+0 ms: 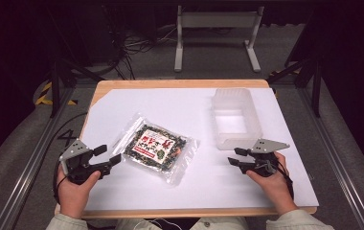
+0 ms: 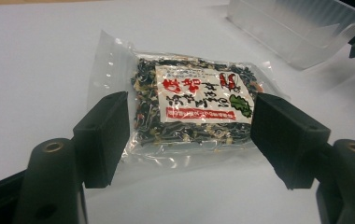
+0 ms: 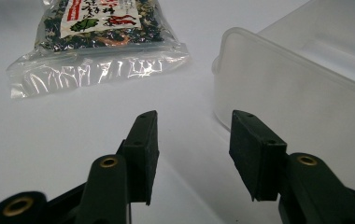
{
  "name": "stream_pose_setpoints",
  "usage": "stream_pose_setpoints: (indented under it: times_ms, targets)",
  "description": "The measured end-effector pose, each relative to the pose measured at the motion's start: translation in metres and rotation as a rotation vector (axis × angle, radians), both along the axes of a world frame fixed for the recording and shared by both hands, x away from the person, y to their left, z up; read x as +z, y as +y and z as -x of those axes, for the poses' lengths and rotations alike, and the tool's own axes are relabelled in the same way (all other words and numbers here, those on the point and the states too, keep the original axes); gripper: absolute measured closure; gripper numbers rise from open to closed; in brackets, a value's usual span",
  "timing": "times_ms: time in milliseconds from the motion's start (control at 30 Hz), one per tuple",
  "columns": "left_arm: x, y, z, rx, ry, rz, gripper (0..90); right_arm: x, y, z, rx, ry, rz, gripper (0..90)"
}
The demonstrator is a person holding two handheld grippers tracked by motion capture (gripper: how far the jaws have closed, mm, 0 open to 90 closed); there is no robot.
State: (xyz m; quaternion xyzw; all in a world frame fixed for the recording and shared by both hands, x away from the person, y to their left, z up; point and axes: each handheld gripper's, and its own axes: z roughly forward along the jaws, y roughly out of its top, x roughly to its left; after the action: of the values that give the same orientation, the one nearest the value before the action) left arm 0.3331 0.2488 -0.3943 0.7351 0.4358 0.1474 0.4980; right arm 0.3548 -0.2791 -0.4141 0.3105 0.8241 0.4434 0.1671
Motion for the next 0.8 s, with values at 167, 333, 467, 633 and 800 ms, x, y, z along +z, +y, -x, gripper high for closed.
stream_pose_setpoints:
  times_ms: [167, 333, 467, 633, 800]
  targets:
    - [0.009, -0.001, -0.009, -0.027, 0.005, -0.023, 27.4, -0.001, 0.002, 0.0, 0.011, -0.002, 0.0, 50.2]
    - [0.014, 0.0, -0.021, -0.044, 0.021, -0.04, 24.7, -0.002, 0.005, 0.001, 0.022, -0.009, 0.022, 49.3]
    - [0.015, 0.002, -0.03, -0.055, 0.041, -0.033, 23.1, -0.003, 0.005, 0.002, 0.028, -0.01, 0.017, 48.0]
    - [0.014, 0.004, -0.043, -0.051, 0.067, -0.023, 19.5, -0.003, 0.004, 0.001, 0.029, -0.009, 0.009, 46.8]
    - [0.006, 0.006, -0.053, -0.032, 0.098, -0.044, 17.0, -0.003, 0.006, 0.0, 0.038, -0.008, 0.009, 45.7]
